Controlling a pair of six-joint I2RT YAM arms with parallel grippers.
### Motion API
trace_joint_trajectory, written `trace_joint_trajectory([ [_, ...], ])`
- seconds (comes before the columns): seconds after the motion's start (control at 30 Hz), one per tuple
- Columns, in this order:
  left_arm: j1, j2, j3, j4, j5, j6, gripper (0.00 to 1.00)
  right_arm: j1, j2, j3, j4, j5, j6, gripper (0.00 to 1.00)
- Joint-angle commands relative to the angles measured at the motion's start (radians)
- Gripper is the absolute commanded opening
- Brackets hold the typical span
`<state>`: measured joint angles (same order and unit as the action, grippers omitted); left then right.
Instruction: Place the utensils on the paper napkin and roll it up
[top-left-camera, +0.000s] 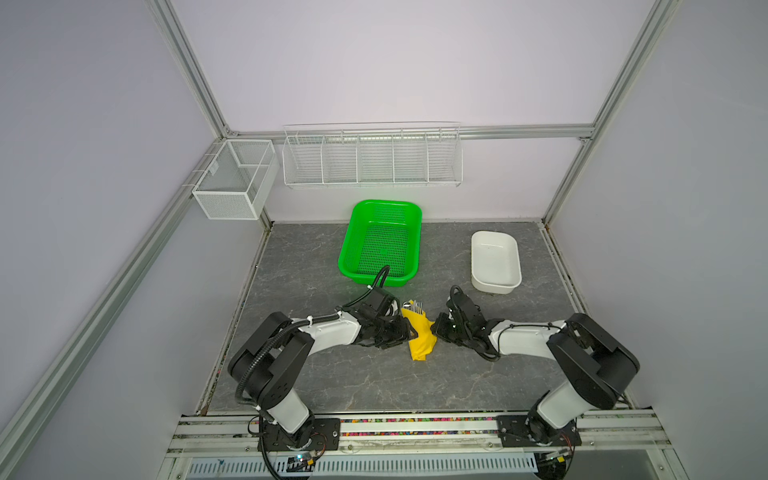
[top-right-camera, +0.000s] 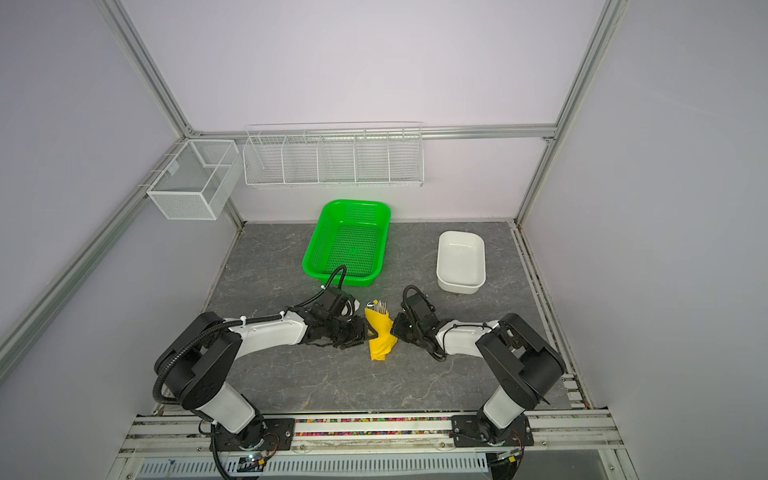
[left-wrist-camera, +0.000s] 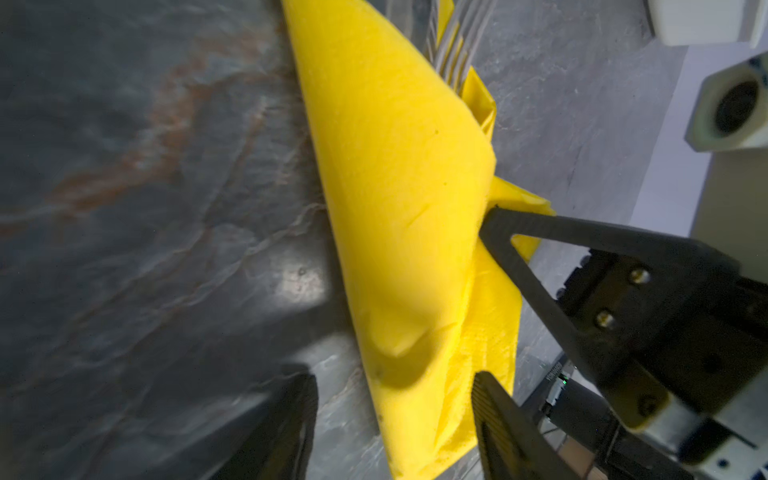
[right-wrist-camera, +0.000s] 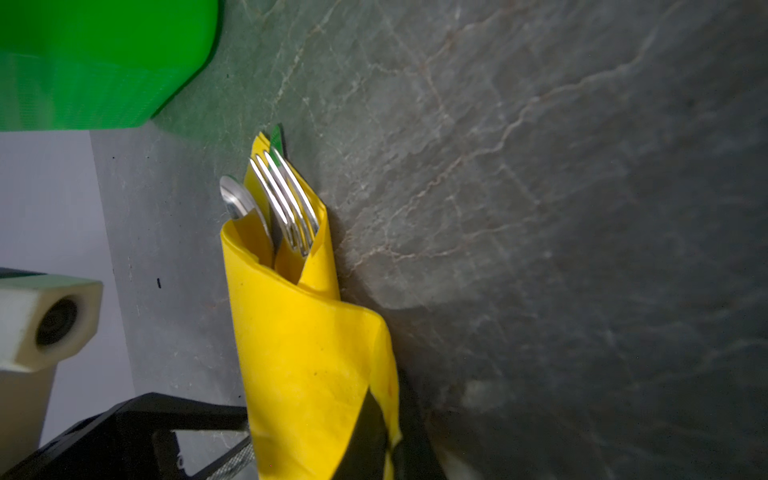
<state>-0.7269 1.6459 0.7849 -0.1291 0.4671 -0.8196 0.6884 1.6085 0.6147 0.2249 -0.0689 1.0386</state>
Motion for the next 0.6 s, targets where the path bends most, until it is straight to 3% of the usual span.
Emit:
trace_joint_trajectory([
  [0.0, -0.002, 0.034, 0.031, -0.018, -0.007, 0.001, 0.57, -0.009, 0.012, -0.025, 0.016, 0.010, -0.005, 0.08],
  [0.57, -0.021, 0.145, 0.068, -0.036, -0.058, 0.004, 0.35, -0.014, 0.007, -0.023, 0.018, -0.002, -0.010, 0.12],
])
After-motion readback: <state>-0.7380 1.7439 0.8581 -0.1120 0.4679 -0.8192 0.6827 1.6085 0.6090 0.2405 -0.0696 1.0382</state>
